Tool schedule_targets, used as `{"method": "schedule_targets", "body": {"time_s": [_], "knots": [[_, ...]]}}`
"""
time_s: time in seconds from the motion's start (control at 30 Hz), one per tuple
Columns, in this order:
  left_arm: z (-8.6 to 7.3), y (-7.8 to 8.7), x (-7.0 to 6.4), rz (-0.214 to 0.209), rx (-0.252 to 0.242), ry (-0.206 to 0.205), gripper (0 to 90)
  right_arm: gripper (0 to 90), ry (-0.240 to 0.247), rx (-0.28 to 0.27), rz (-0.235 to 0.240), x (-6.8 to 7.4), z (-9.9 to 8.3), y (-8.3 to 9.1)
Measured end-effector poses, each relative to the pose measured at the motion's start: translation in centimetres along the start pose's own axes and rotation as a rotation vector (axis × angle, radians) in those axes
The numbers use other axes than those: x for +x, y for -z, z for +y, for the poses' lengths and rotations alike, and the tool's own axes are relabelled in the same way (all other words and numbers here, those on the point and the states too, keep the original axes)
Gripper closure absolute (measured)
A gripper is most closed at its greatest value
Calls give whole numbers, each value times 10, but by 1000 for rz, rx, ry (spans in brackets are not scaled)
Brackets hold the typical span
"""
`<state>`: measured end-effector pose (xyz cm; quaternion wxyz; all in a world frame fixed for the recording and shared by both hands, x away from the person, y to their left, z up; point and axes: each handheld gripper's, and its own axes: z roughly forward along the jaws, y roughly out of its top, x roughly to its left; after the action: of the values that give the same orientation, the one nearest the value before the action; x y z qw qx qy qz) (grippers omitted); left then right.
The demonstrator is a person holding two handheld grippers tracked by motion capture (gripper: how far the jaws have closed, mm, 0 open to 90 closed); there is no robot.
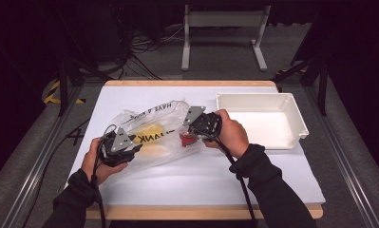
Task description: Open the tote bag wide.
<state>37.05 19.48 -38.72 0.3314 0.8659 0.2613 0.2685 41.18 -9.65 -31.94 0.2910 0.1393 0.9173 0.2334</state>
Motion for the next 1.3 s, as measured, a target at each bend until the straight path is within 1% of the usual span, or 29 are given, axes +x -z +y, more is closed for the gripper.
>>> {"method": "schedule_targets", "body": {"time_s": [0.03, 0.07, 0.1, 0.13, 0.17, 0.2, 0.23, 0.3, 0.33, 0.4, 0.43, 0.47, 0.5, 0.6, 0.63, 0.67, 0.7, 0.73, 0.77, 0.83, 0.87, 0.9, 1.03, 1.07, 1.17, 1.2, 1.23, 1.27, 1.3], "knots": [[-2, 4, 1, 44, 3, 16, 420, 899, -15, 4, -21, -3, -2, 0], [-2, 4, 1, 44, 3, 16, 372, 899, -15, 4, -21, -3, -2, 0], [-4, 6, 3, 69, 8, 31, 372, 900, -25, 8, -29, -5, -3, 0], [-6, 6, 6, 95, 5, 57, 271, 900, -57, 2, -56, -10, -7, 1], [-7, 5, 7, 98, 11, 66, 240, 900, -69, -3, -57, -11, -8, 1], [-7, 2, 8, 123, 24, 73, 224, 900, -82, -7, -60, -12, -9, 2], [-7, 2, 8, 123, 24, 73, 221, 900, -82, -7, -60, -12, -9, 2], [-7, -5, 10, 167, 71, 78, 222, 900, -95, -21, -58, -13, -12, 6], [-8, -7, 11, 182, 85, 67, 248, 900, -85, -16, -63, -13, -12, 7], [-9, -12, 13, 226, 130, 73, 270, 900, -90, -13, -59, -12, -14, 8], [-11, -15, 16, 226, 148, 80, 292, 900, -93, -15, -58, -12, -15, 8], [-12, -17, 17, 222, 155, 90, 324, 900, -103, -19, -61, -12, -16, 8], [-14, -19, 19, 231, 157, 103, 332, 900, -97, -18, -56, -12, -17, 8], [-17, -21, 23, 224, 165, 100, 481, 900, -102, -21, -54, -12, -19, 8], [-18, -22, 25, 222, 162, 106, 481, 900, -104, -22, -54, -11, -20, 7], [-20, -23, 27, 222, 165, 103, 541, 900, -107, -24, -47, -11, -21, 6], [-21, -23, 28, 224, 163, 94, 637, 900, -105, -19, -51, -11, -21, 6], [-22, -22, 29, 220, 161, 100, 699, 900, -108, -22, -54, -11, -21, 5], [-23, -22, 31, 211, 154, 99, 751, 900, -111, -27, -51, -11, -22, 5], [-25, -20, 35, 210, 146, 106, 863, 900, -113, -30, -48, -11, -22, 4], [-26, -17, 37, 210, 135, 109, 892, 900, -114, -33, -45, -11, -21, 4], [-27, -14, 38, 208, 128, 114, 897, 900, -114, -31, -46, -10, -21, 3], [-29, 4, 44, 240, 90, 133, 898, 900, -100, -31, -39, -7, -17, -3], [-30, 11, 45, 256, 76, 136, 898, 900, -103, -33, -38, -6, -16, -4], [-31, 31, 52, 278, 28, 167, 898, 900, -98, -51, -18, -3, -10, -10], [-32, 36, 54, 288, 16, 168, 898, 900, -94, -57, -13, -3, -8, -11], [-32, 36, 54, 288, 16, 168, 898, 900, -94, -57, -13, -3, -8, -11], [-32, 43, 56, 301, 2, 167, 899, 900, -91, -69, -8, -1, -3, -13], [-34, 53, 57, 313, -18, 184, 898, 900, -86, -76, -7, 0, -1, -14]]}}
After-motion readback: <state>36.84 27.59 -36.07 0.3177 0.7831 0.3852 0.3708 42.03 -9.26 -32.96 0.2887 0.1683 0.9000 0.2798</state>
